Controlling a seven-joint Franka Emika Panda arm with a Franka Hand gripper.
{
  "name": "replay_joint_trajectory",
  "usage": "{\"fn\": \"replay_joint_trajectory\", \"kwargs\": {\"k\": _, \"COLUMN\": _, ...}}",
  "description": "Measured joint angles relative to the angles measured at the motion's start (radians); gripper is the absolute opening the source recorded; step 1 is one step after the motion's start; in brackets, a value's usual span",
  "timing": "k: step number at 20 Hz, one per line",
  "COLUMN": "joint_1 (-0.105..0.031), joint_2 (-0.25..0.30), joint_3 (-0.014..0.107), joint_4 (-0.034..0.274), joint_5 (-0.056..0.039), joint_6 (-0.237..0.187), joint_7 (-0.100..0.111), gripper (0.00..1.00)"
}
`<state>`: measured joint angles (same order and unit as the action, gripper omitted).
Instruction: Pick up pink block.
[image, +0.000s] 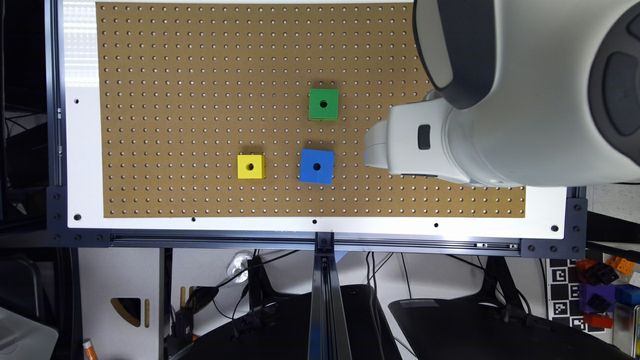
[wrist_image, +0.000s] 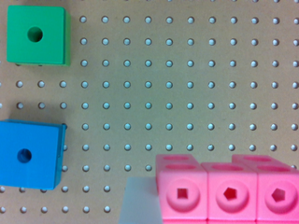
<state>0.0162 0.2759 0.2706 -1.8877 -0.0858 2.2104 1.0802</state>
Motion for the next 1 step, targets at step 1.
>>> {"fn": "replay_joint_trajectory", "kwargs": {"k": 1, "joint_1": 0.000, "joint_2": 0.000, "joint_3": 0.000, "joint_4": 0.000, "joint_5": 0.0000, "joint_6": 0.000, "joint_7": 0.000, "gripper": 0.00}}
